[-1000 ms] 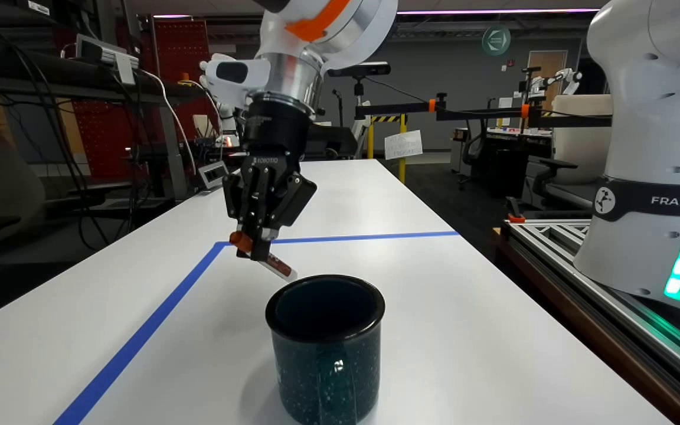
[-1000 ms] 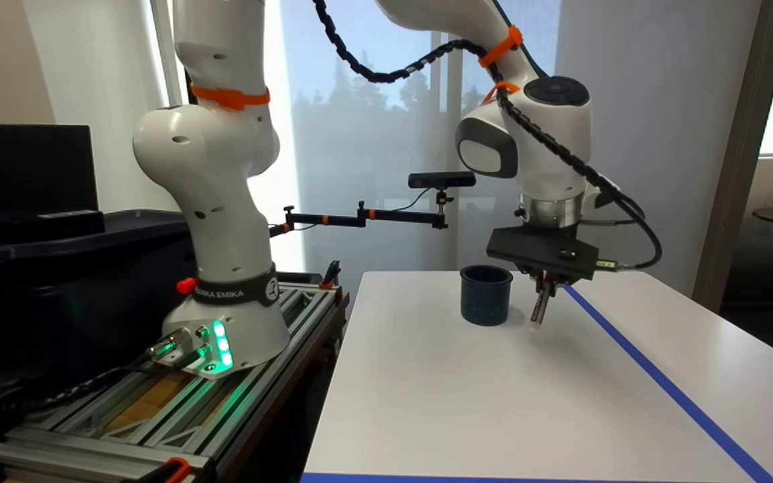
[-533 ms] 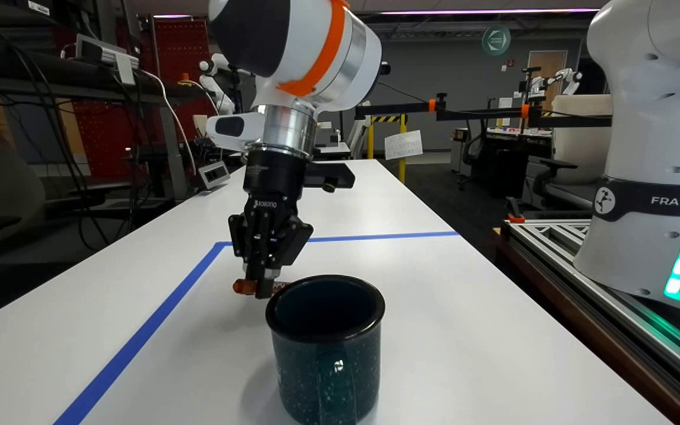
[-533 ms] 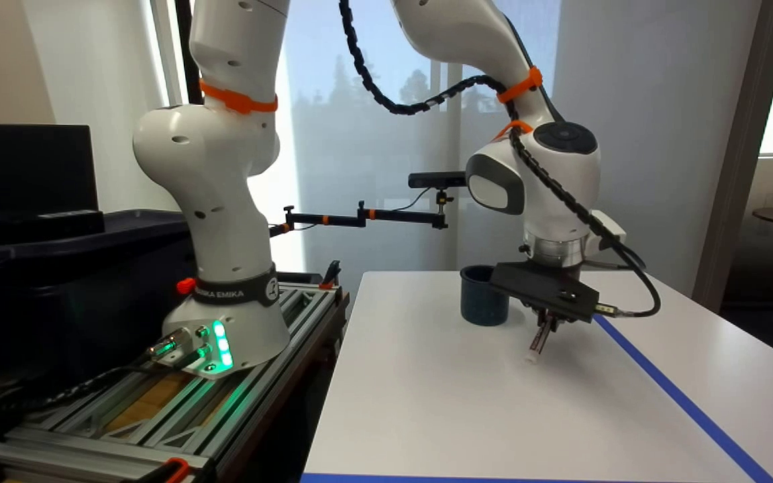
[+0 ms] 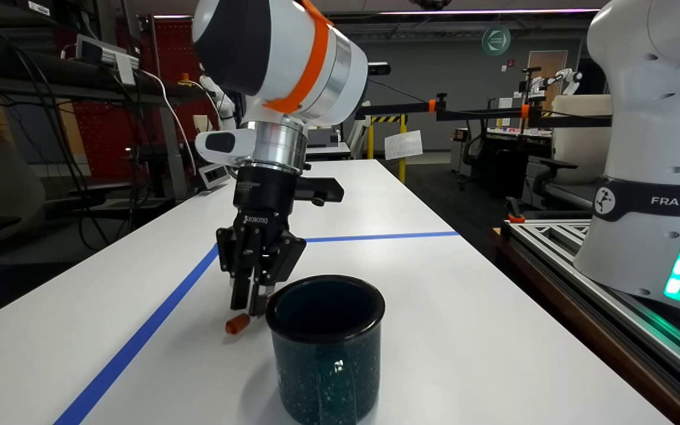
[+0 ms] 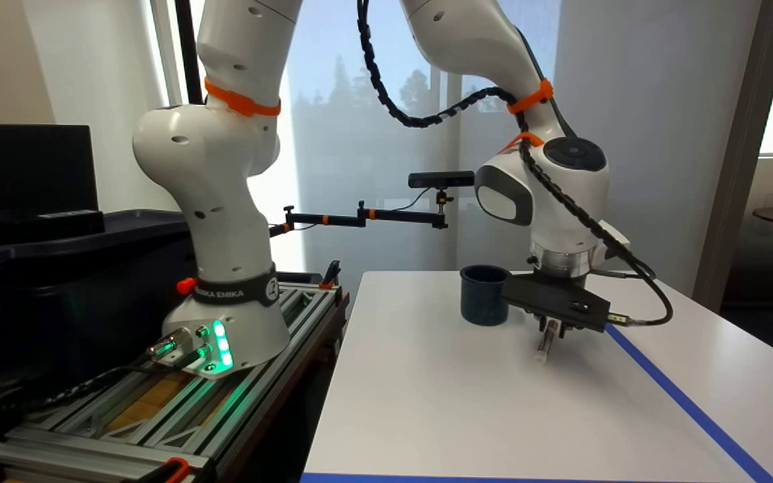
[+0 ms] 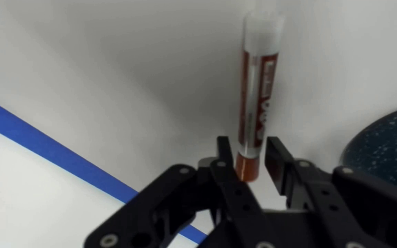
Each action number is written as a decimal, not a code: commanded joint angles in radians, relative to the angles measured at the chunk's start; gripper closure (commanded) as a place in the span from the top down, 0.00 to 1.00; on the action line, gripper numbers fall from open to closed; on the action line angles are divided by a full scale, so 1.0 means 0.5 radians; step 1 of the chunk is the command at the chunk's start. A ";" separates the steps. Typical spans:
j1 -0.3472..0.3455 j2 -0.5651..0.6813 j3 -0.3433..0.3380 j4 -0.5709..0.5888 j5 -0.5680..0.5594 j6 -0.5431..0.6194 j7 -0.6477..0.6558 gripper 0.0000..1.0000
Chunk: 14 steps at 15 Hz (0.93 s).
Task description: Take the marker out of the cup
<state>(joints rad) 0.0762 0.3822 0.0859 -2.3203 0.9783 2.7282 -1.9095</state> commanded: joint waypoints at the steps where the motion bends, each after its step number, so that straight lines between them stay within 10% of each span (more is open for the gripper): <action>1: -0.040 -0.077 0.077 -0.031 0.147 0.028 -0.212 0.65; 6: -0.025 -0.336 0.089 -0.145 0.209 -0.049 -0.148 1.00; 14: 0.032 -0.744 0.065 -0.355 0.095 -0.103 0.780 1.00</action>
<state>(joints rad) 0.0728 0.1115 0.1183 -2.4278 1.0474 2.6497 -1.7053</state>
